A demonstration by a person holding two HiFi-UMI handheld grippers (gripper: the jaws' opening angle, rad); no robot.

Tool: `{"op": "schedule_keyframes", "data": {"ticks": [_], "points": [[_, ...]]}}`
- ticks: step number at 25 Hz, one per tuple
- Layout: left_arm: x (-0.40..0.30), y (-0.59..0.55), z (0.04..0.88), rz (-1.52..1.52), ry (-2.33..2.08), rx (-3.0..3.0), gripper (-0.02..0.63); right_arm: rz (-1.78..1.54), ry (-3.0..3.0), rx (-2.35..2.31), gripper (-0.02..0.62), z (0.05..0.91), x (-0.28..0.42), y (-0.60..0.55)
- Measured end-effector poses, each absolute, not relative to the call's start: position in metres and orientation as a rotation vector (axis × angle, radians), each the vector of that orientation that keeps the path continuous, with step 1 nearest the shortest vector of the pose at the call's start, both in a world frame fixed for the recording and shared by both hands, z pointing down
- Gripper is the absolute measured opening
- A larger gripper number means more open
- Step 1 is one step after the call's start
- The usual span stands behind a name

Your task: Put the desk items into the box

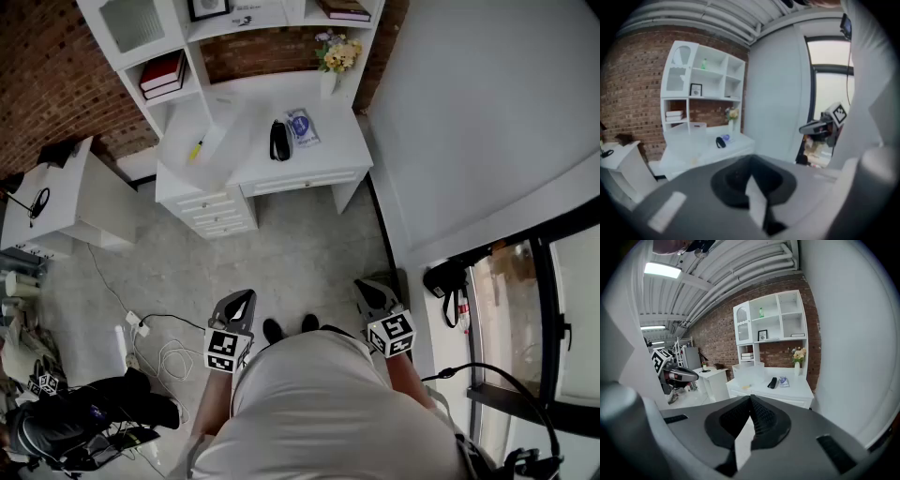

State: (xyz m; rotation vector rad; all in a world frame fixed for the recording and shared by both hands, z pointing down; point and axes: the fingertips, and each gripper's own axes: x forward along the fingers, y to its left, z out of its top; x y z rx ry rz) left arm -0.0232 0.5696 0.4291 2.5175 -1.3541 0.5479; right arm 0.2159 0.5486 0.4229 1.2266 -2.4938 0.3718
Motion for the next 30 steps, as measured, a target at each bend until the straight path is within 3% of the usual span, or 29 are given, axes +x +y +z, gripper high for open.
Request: {"op": "schedule_keyframes", "data": {"ticks": [30], "points": [[0.006,0.576,0.434,0.544,-1.393,2.465,0.003,0.485,-2.487,1.213,0.002,0.446,0.251,0.559]]}}
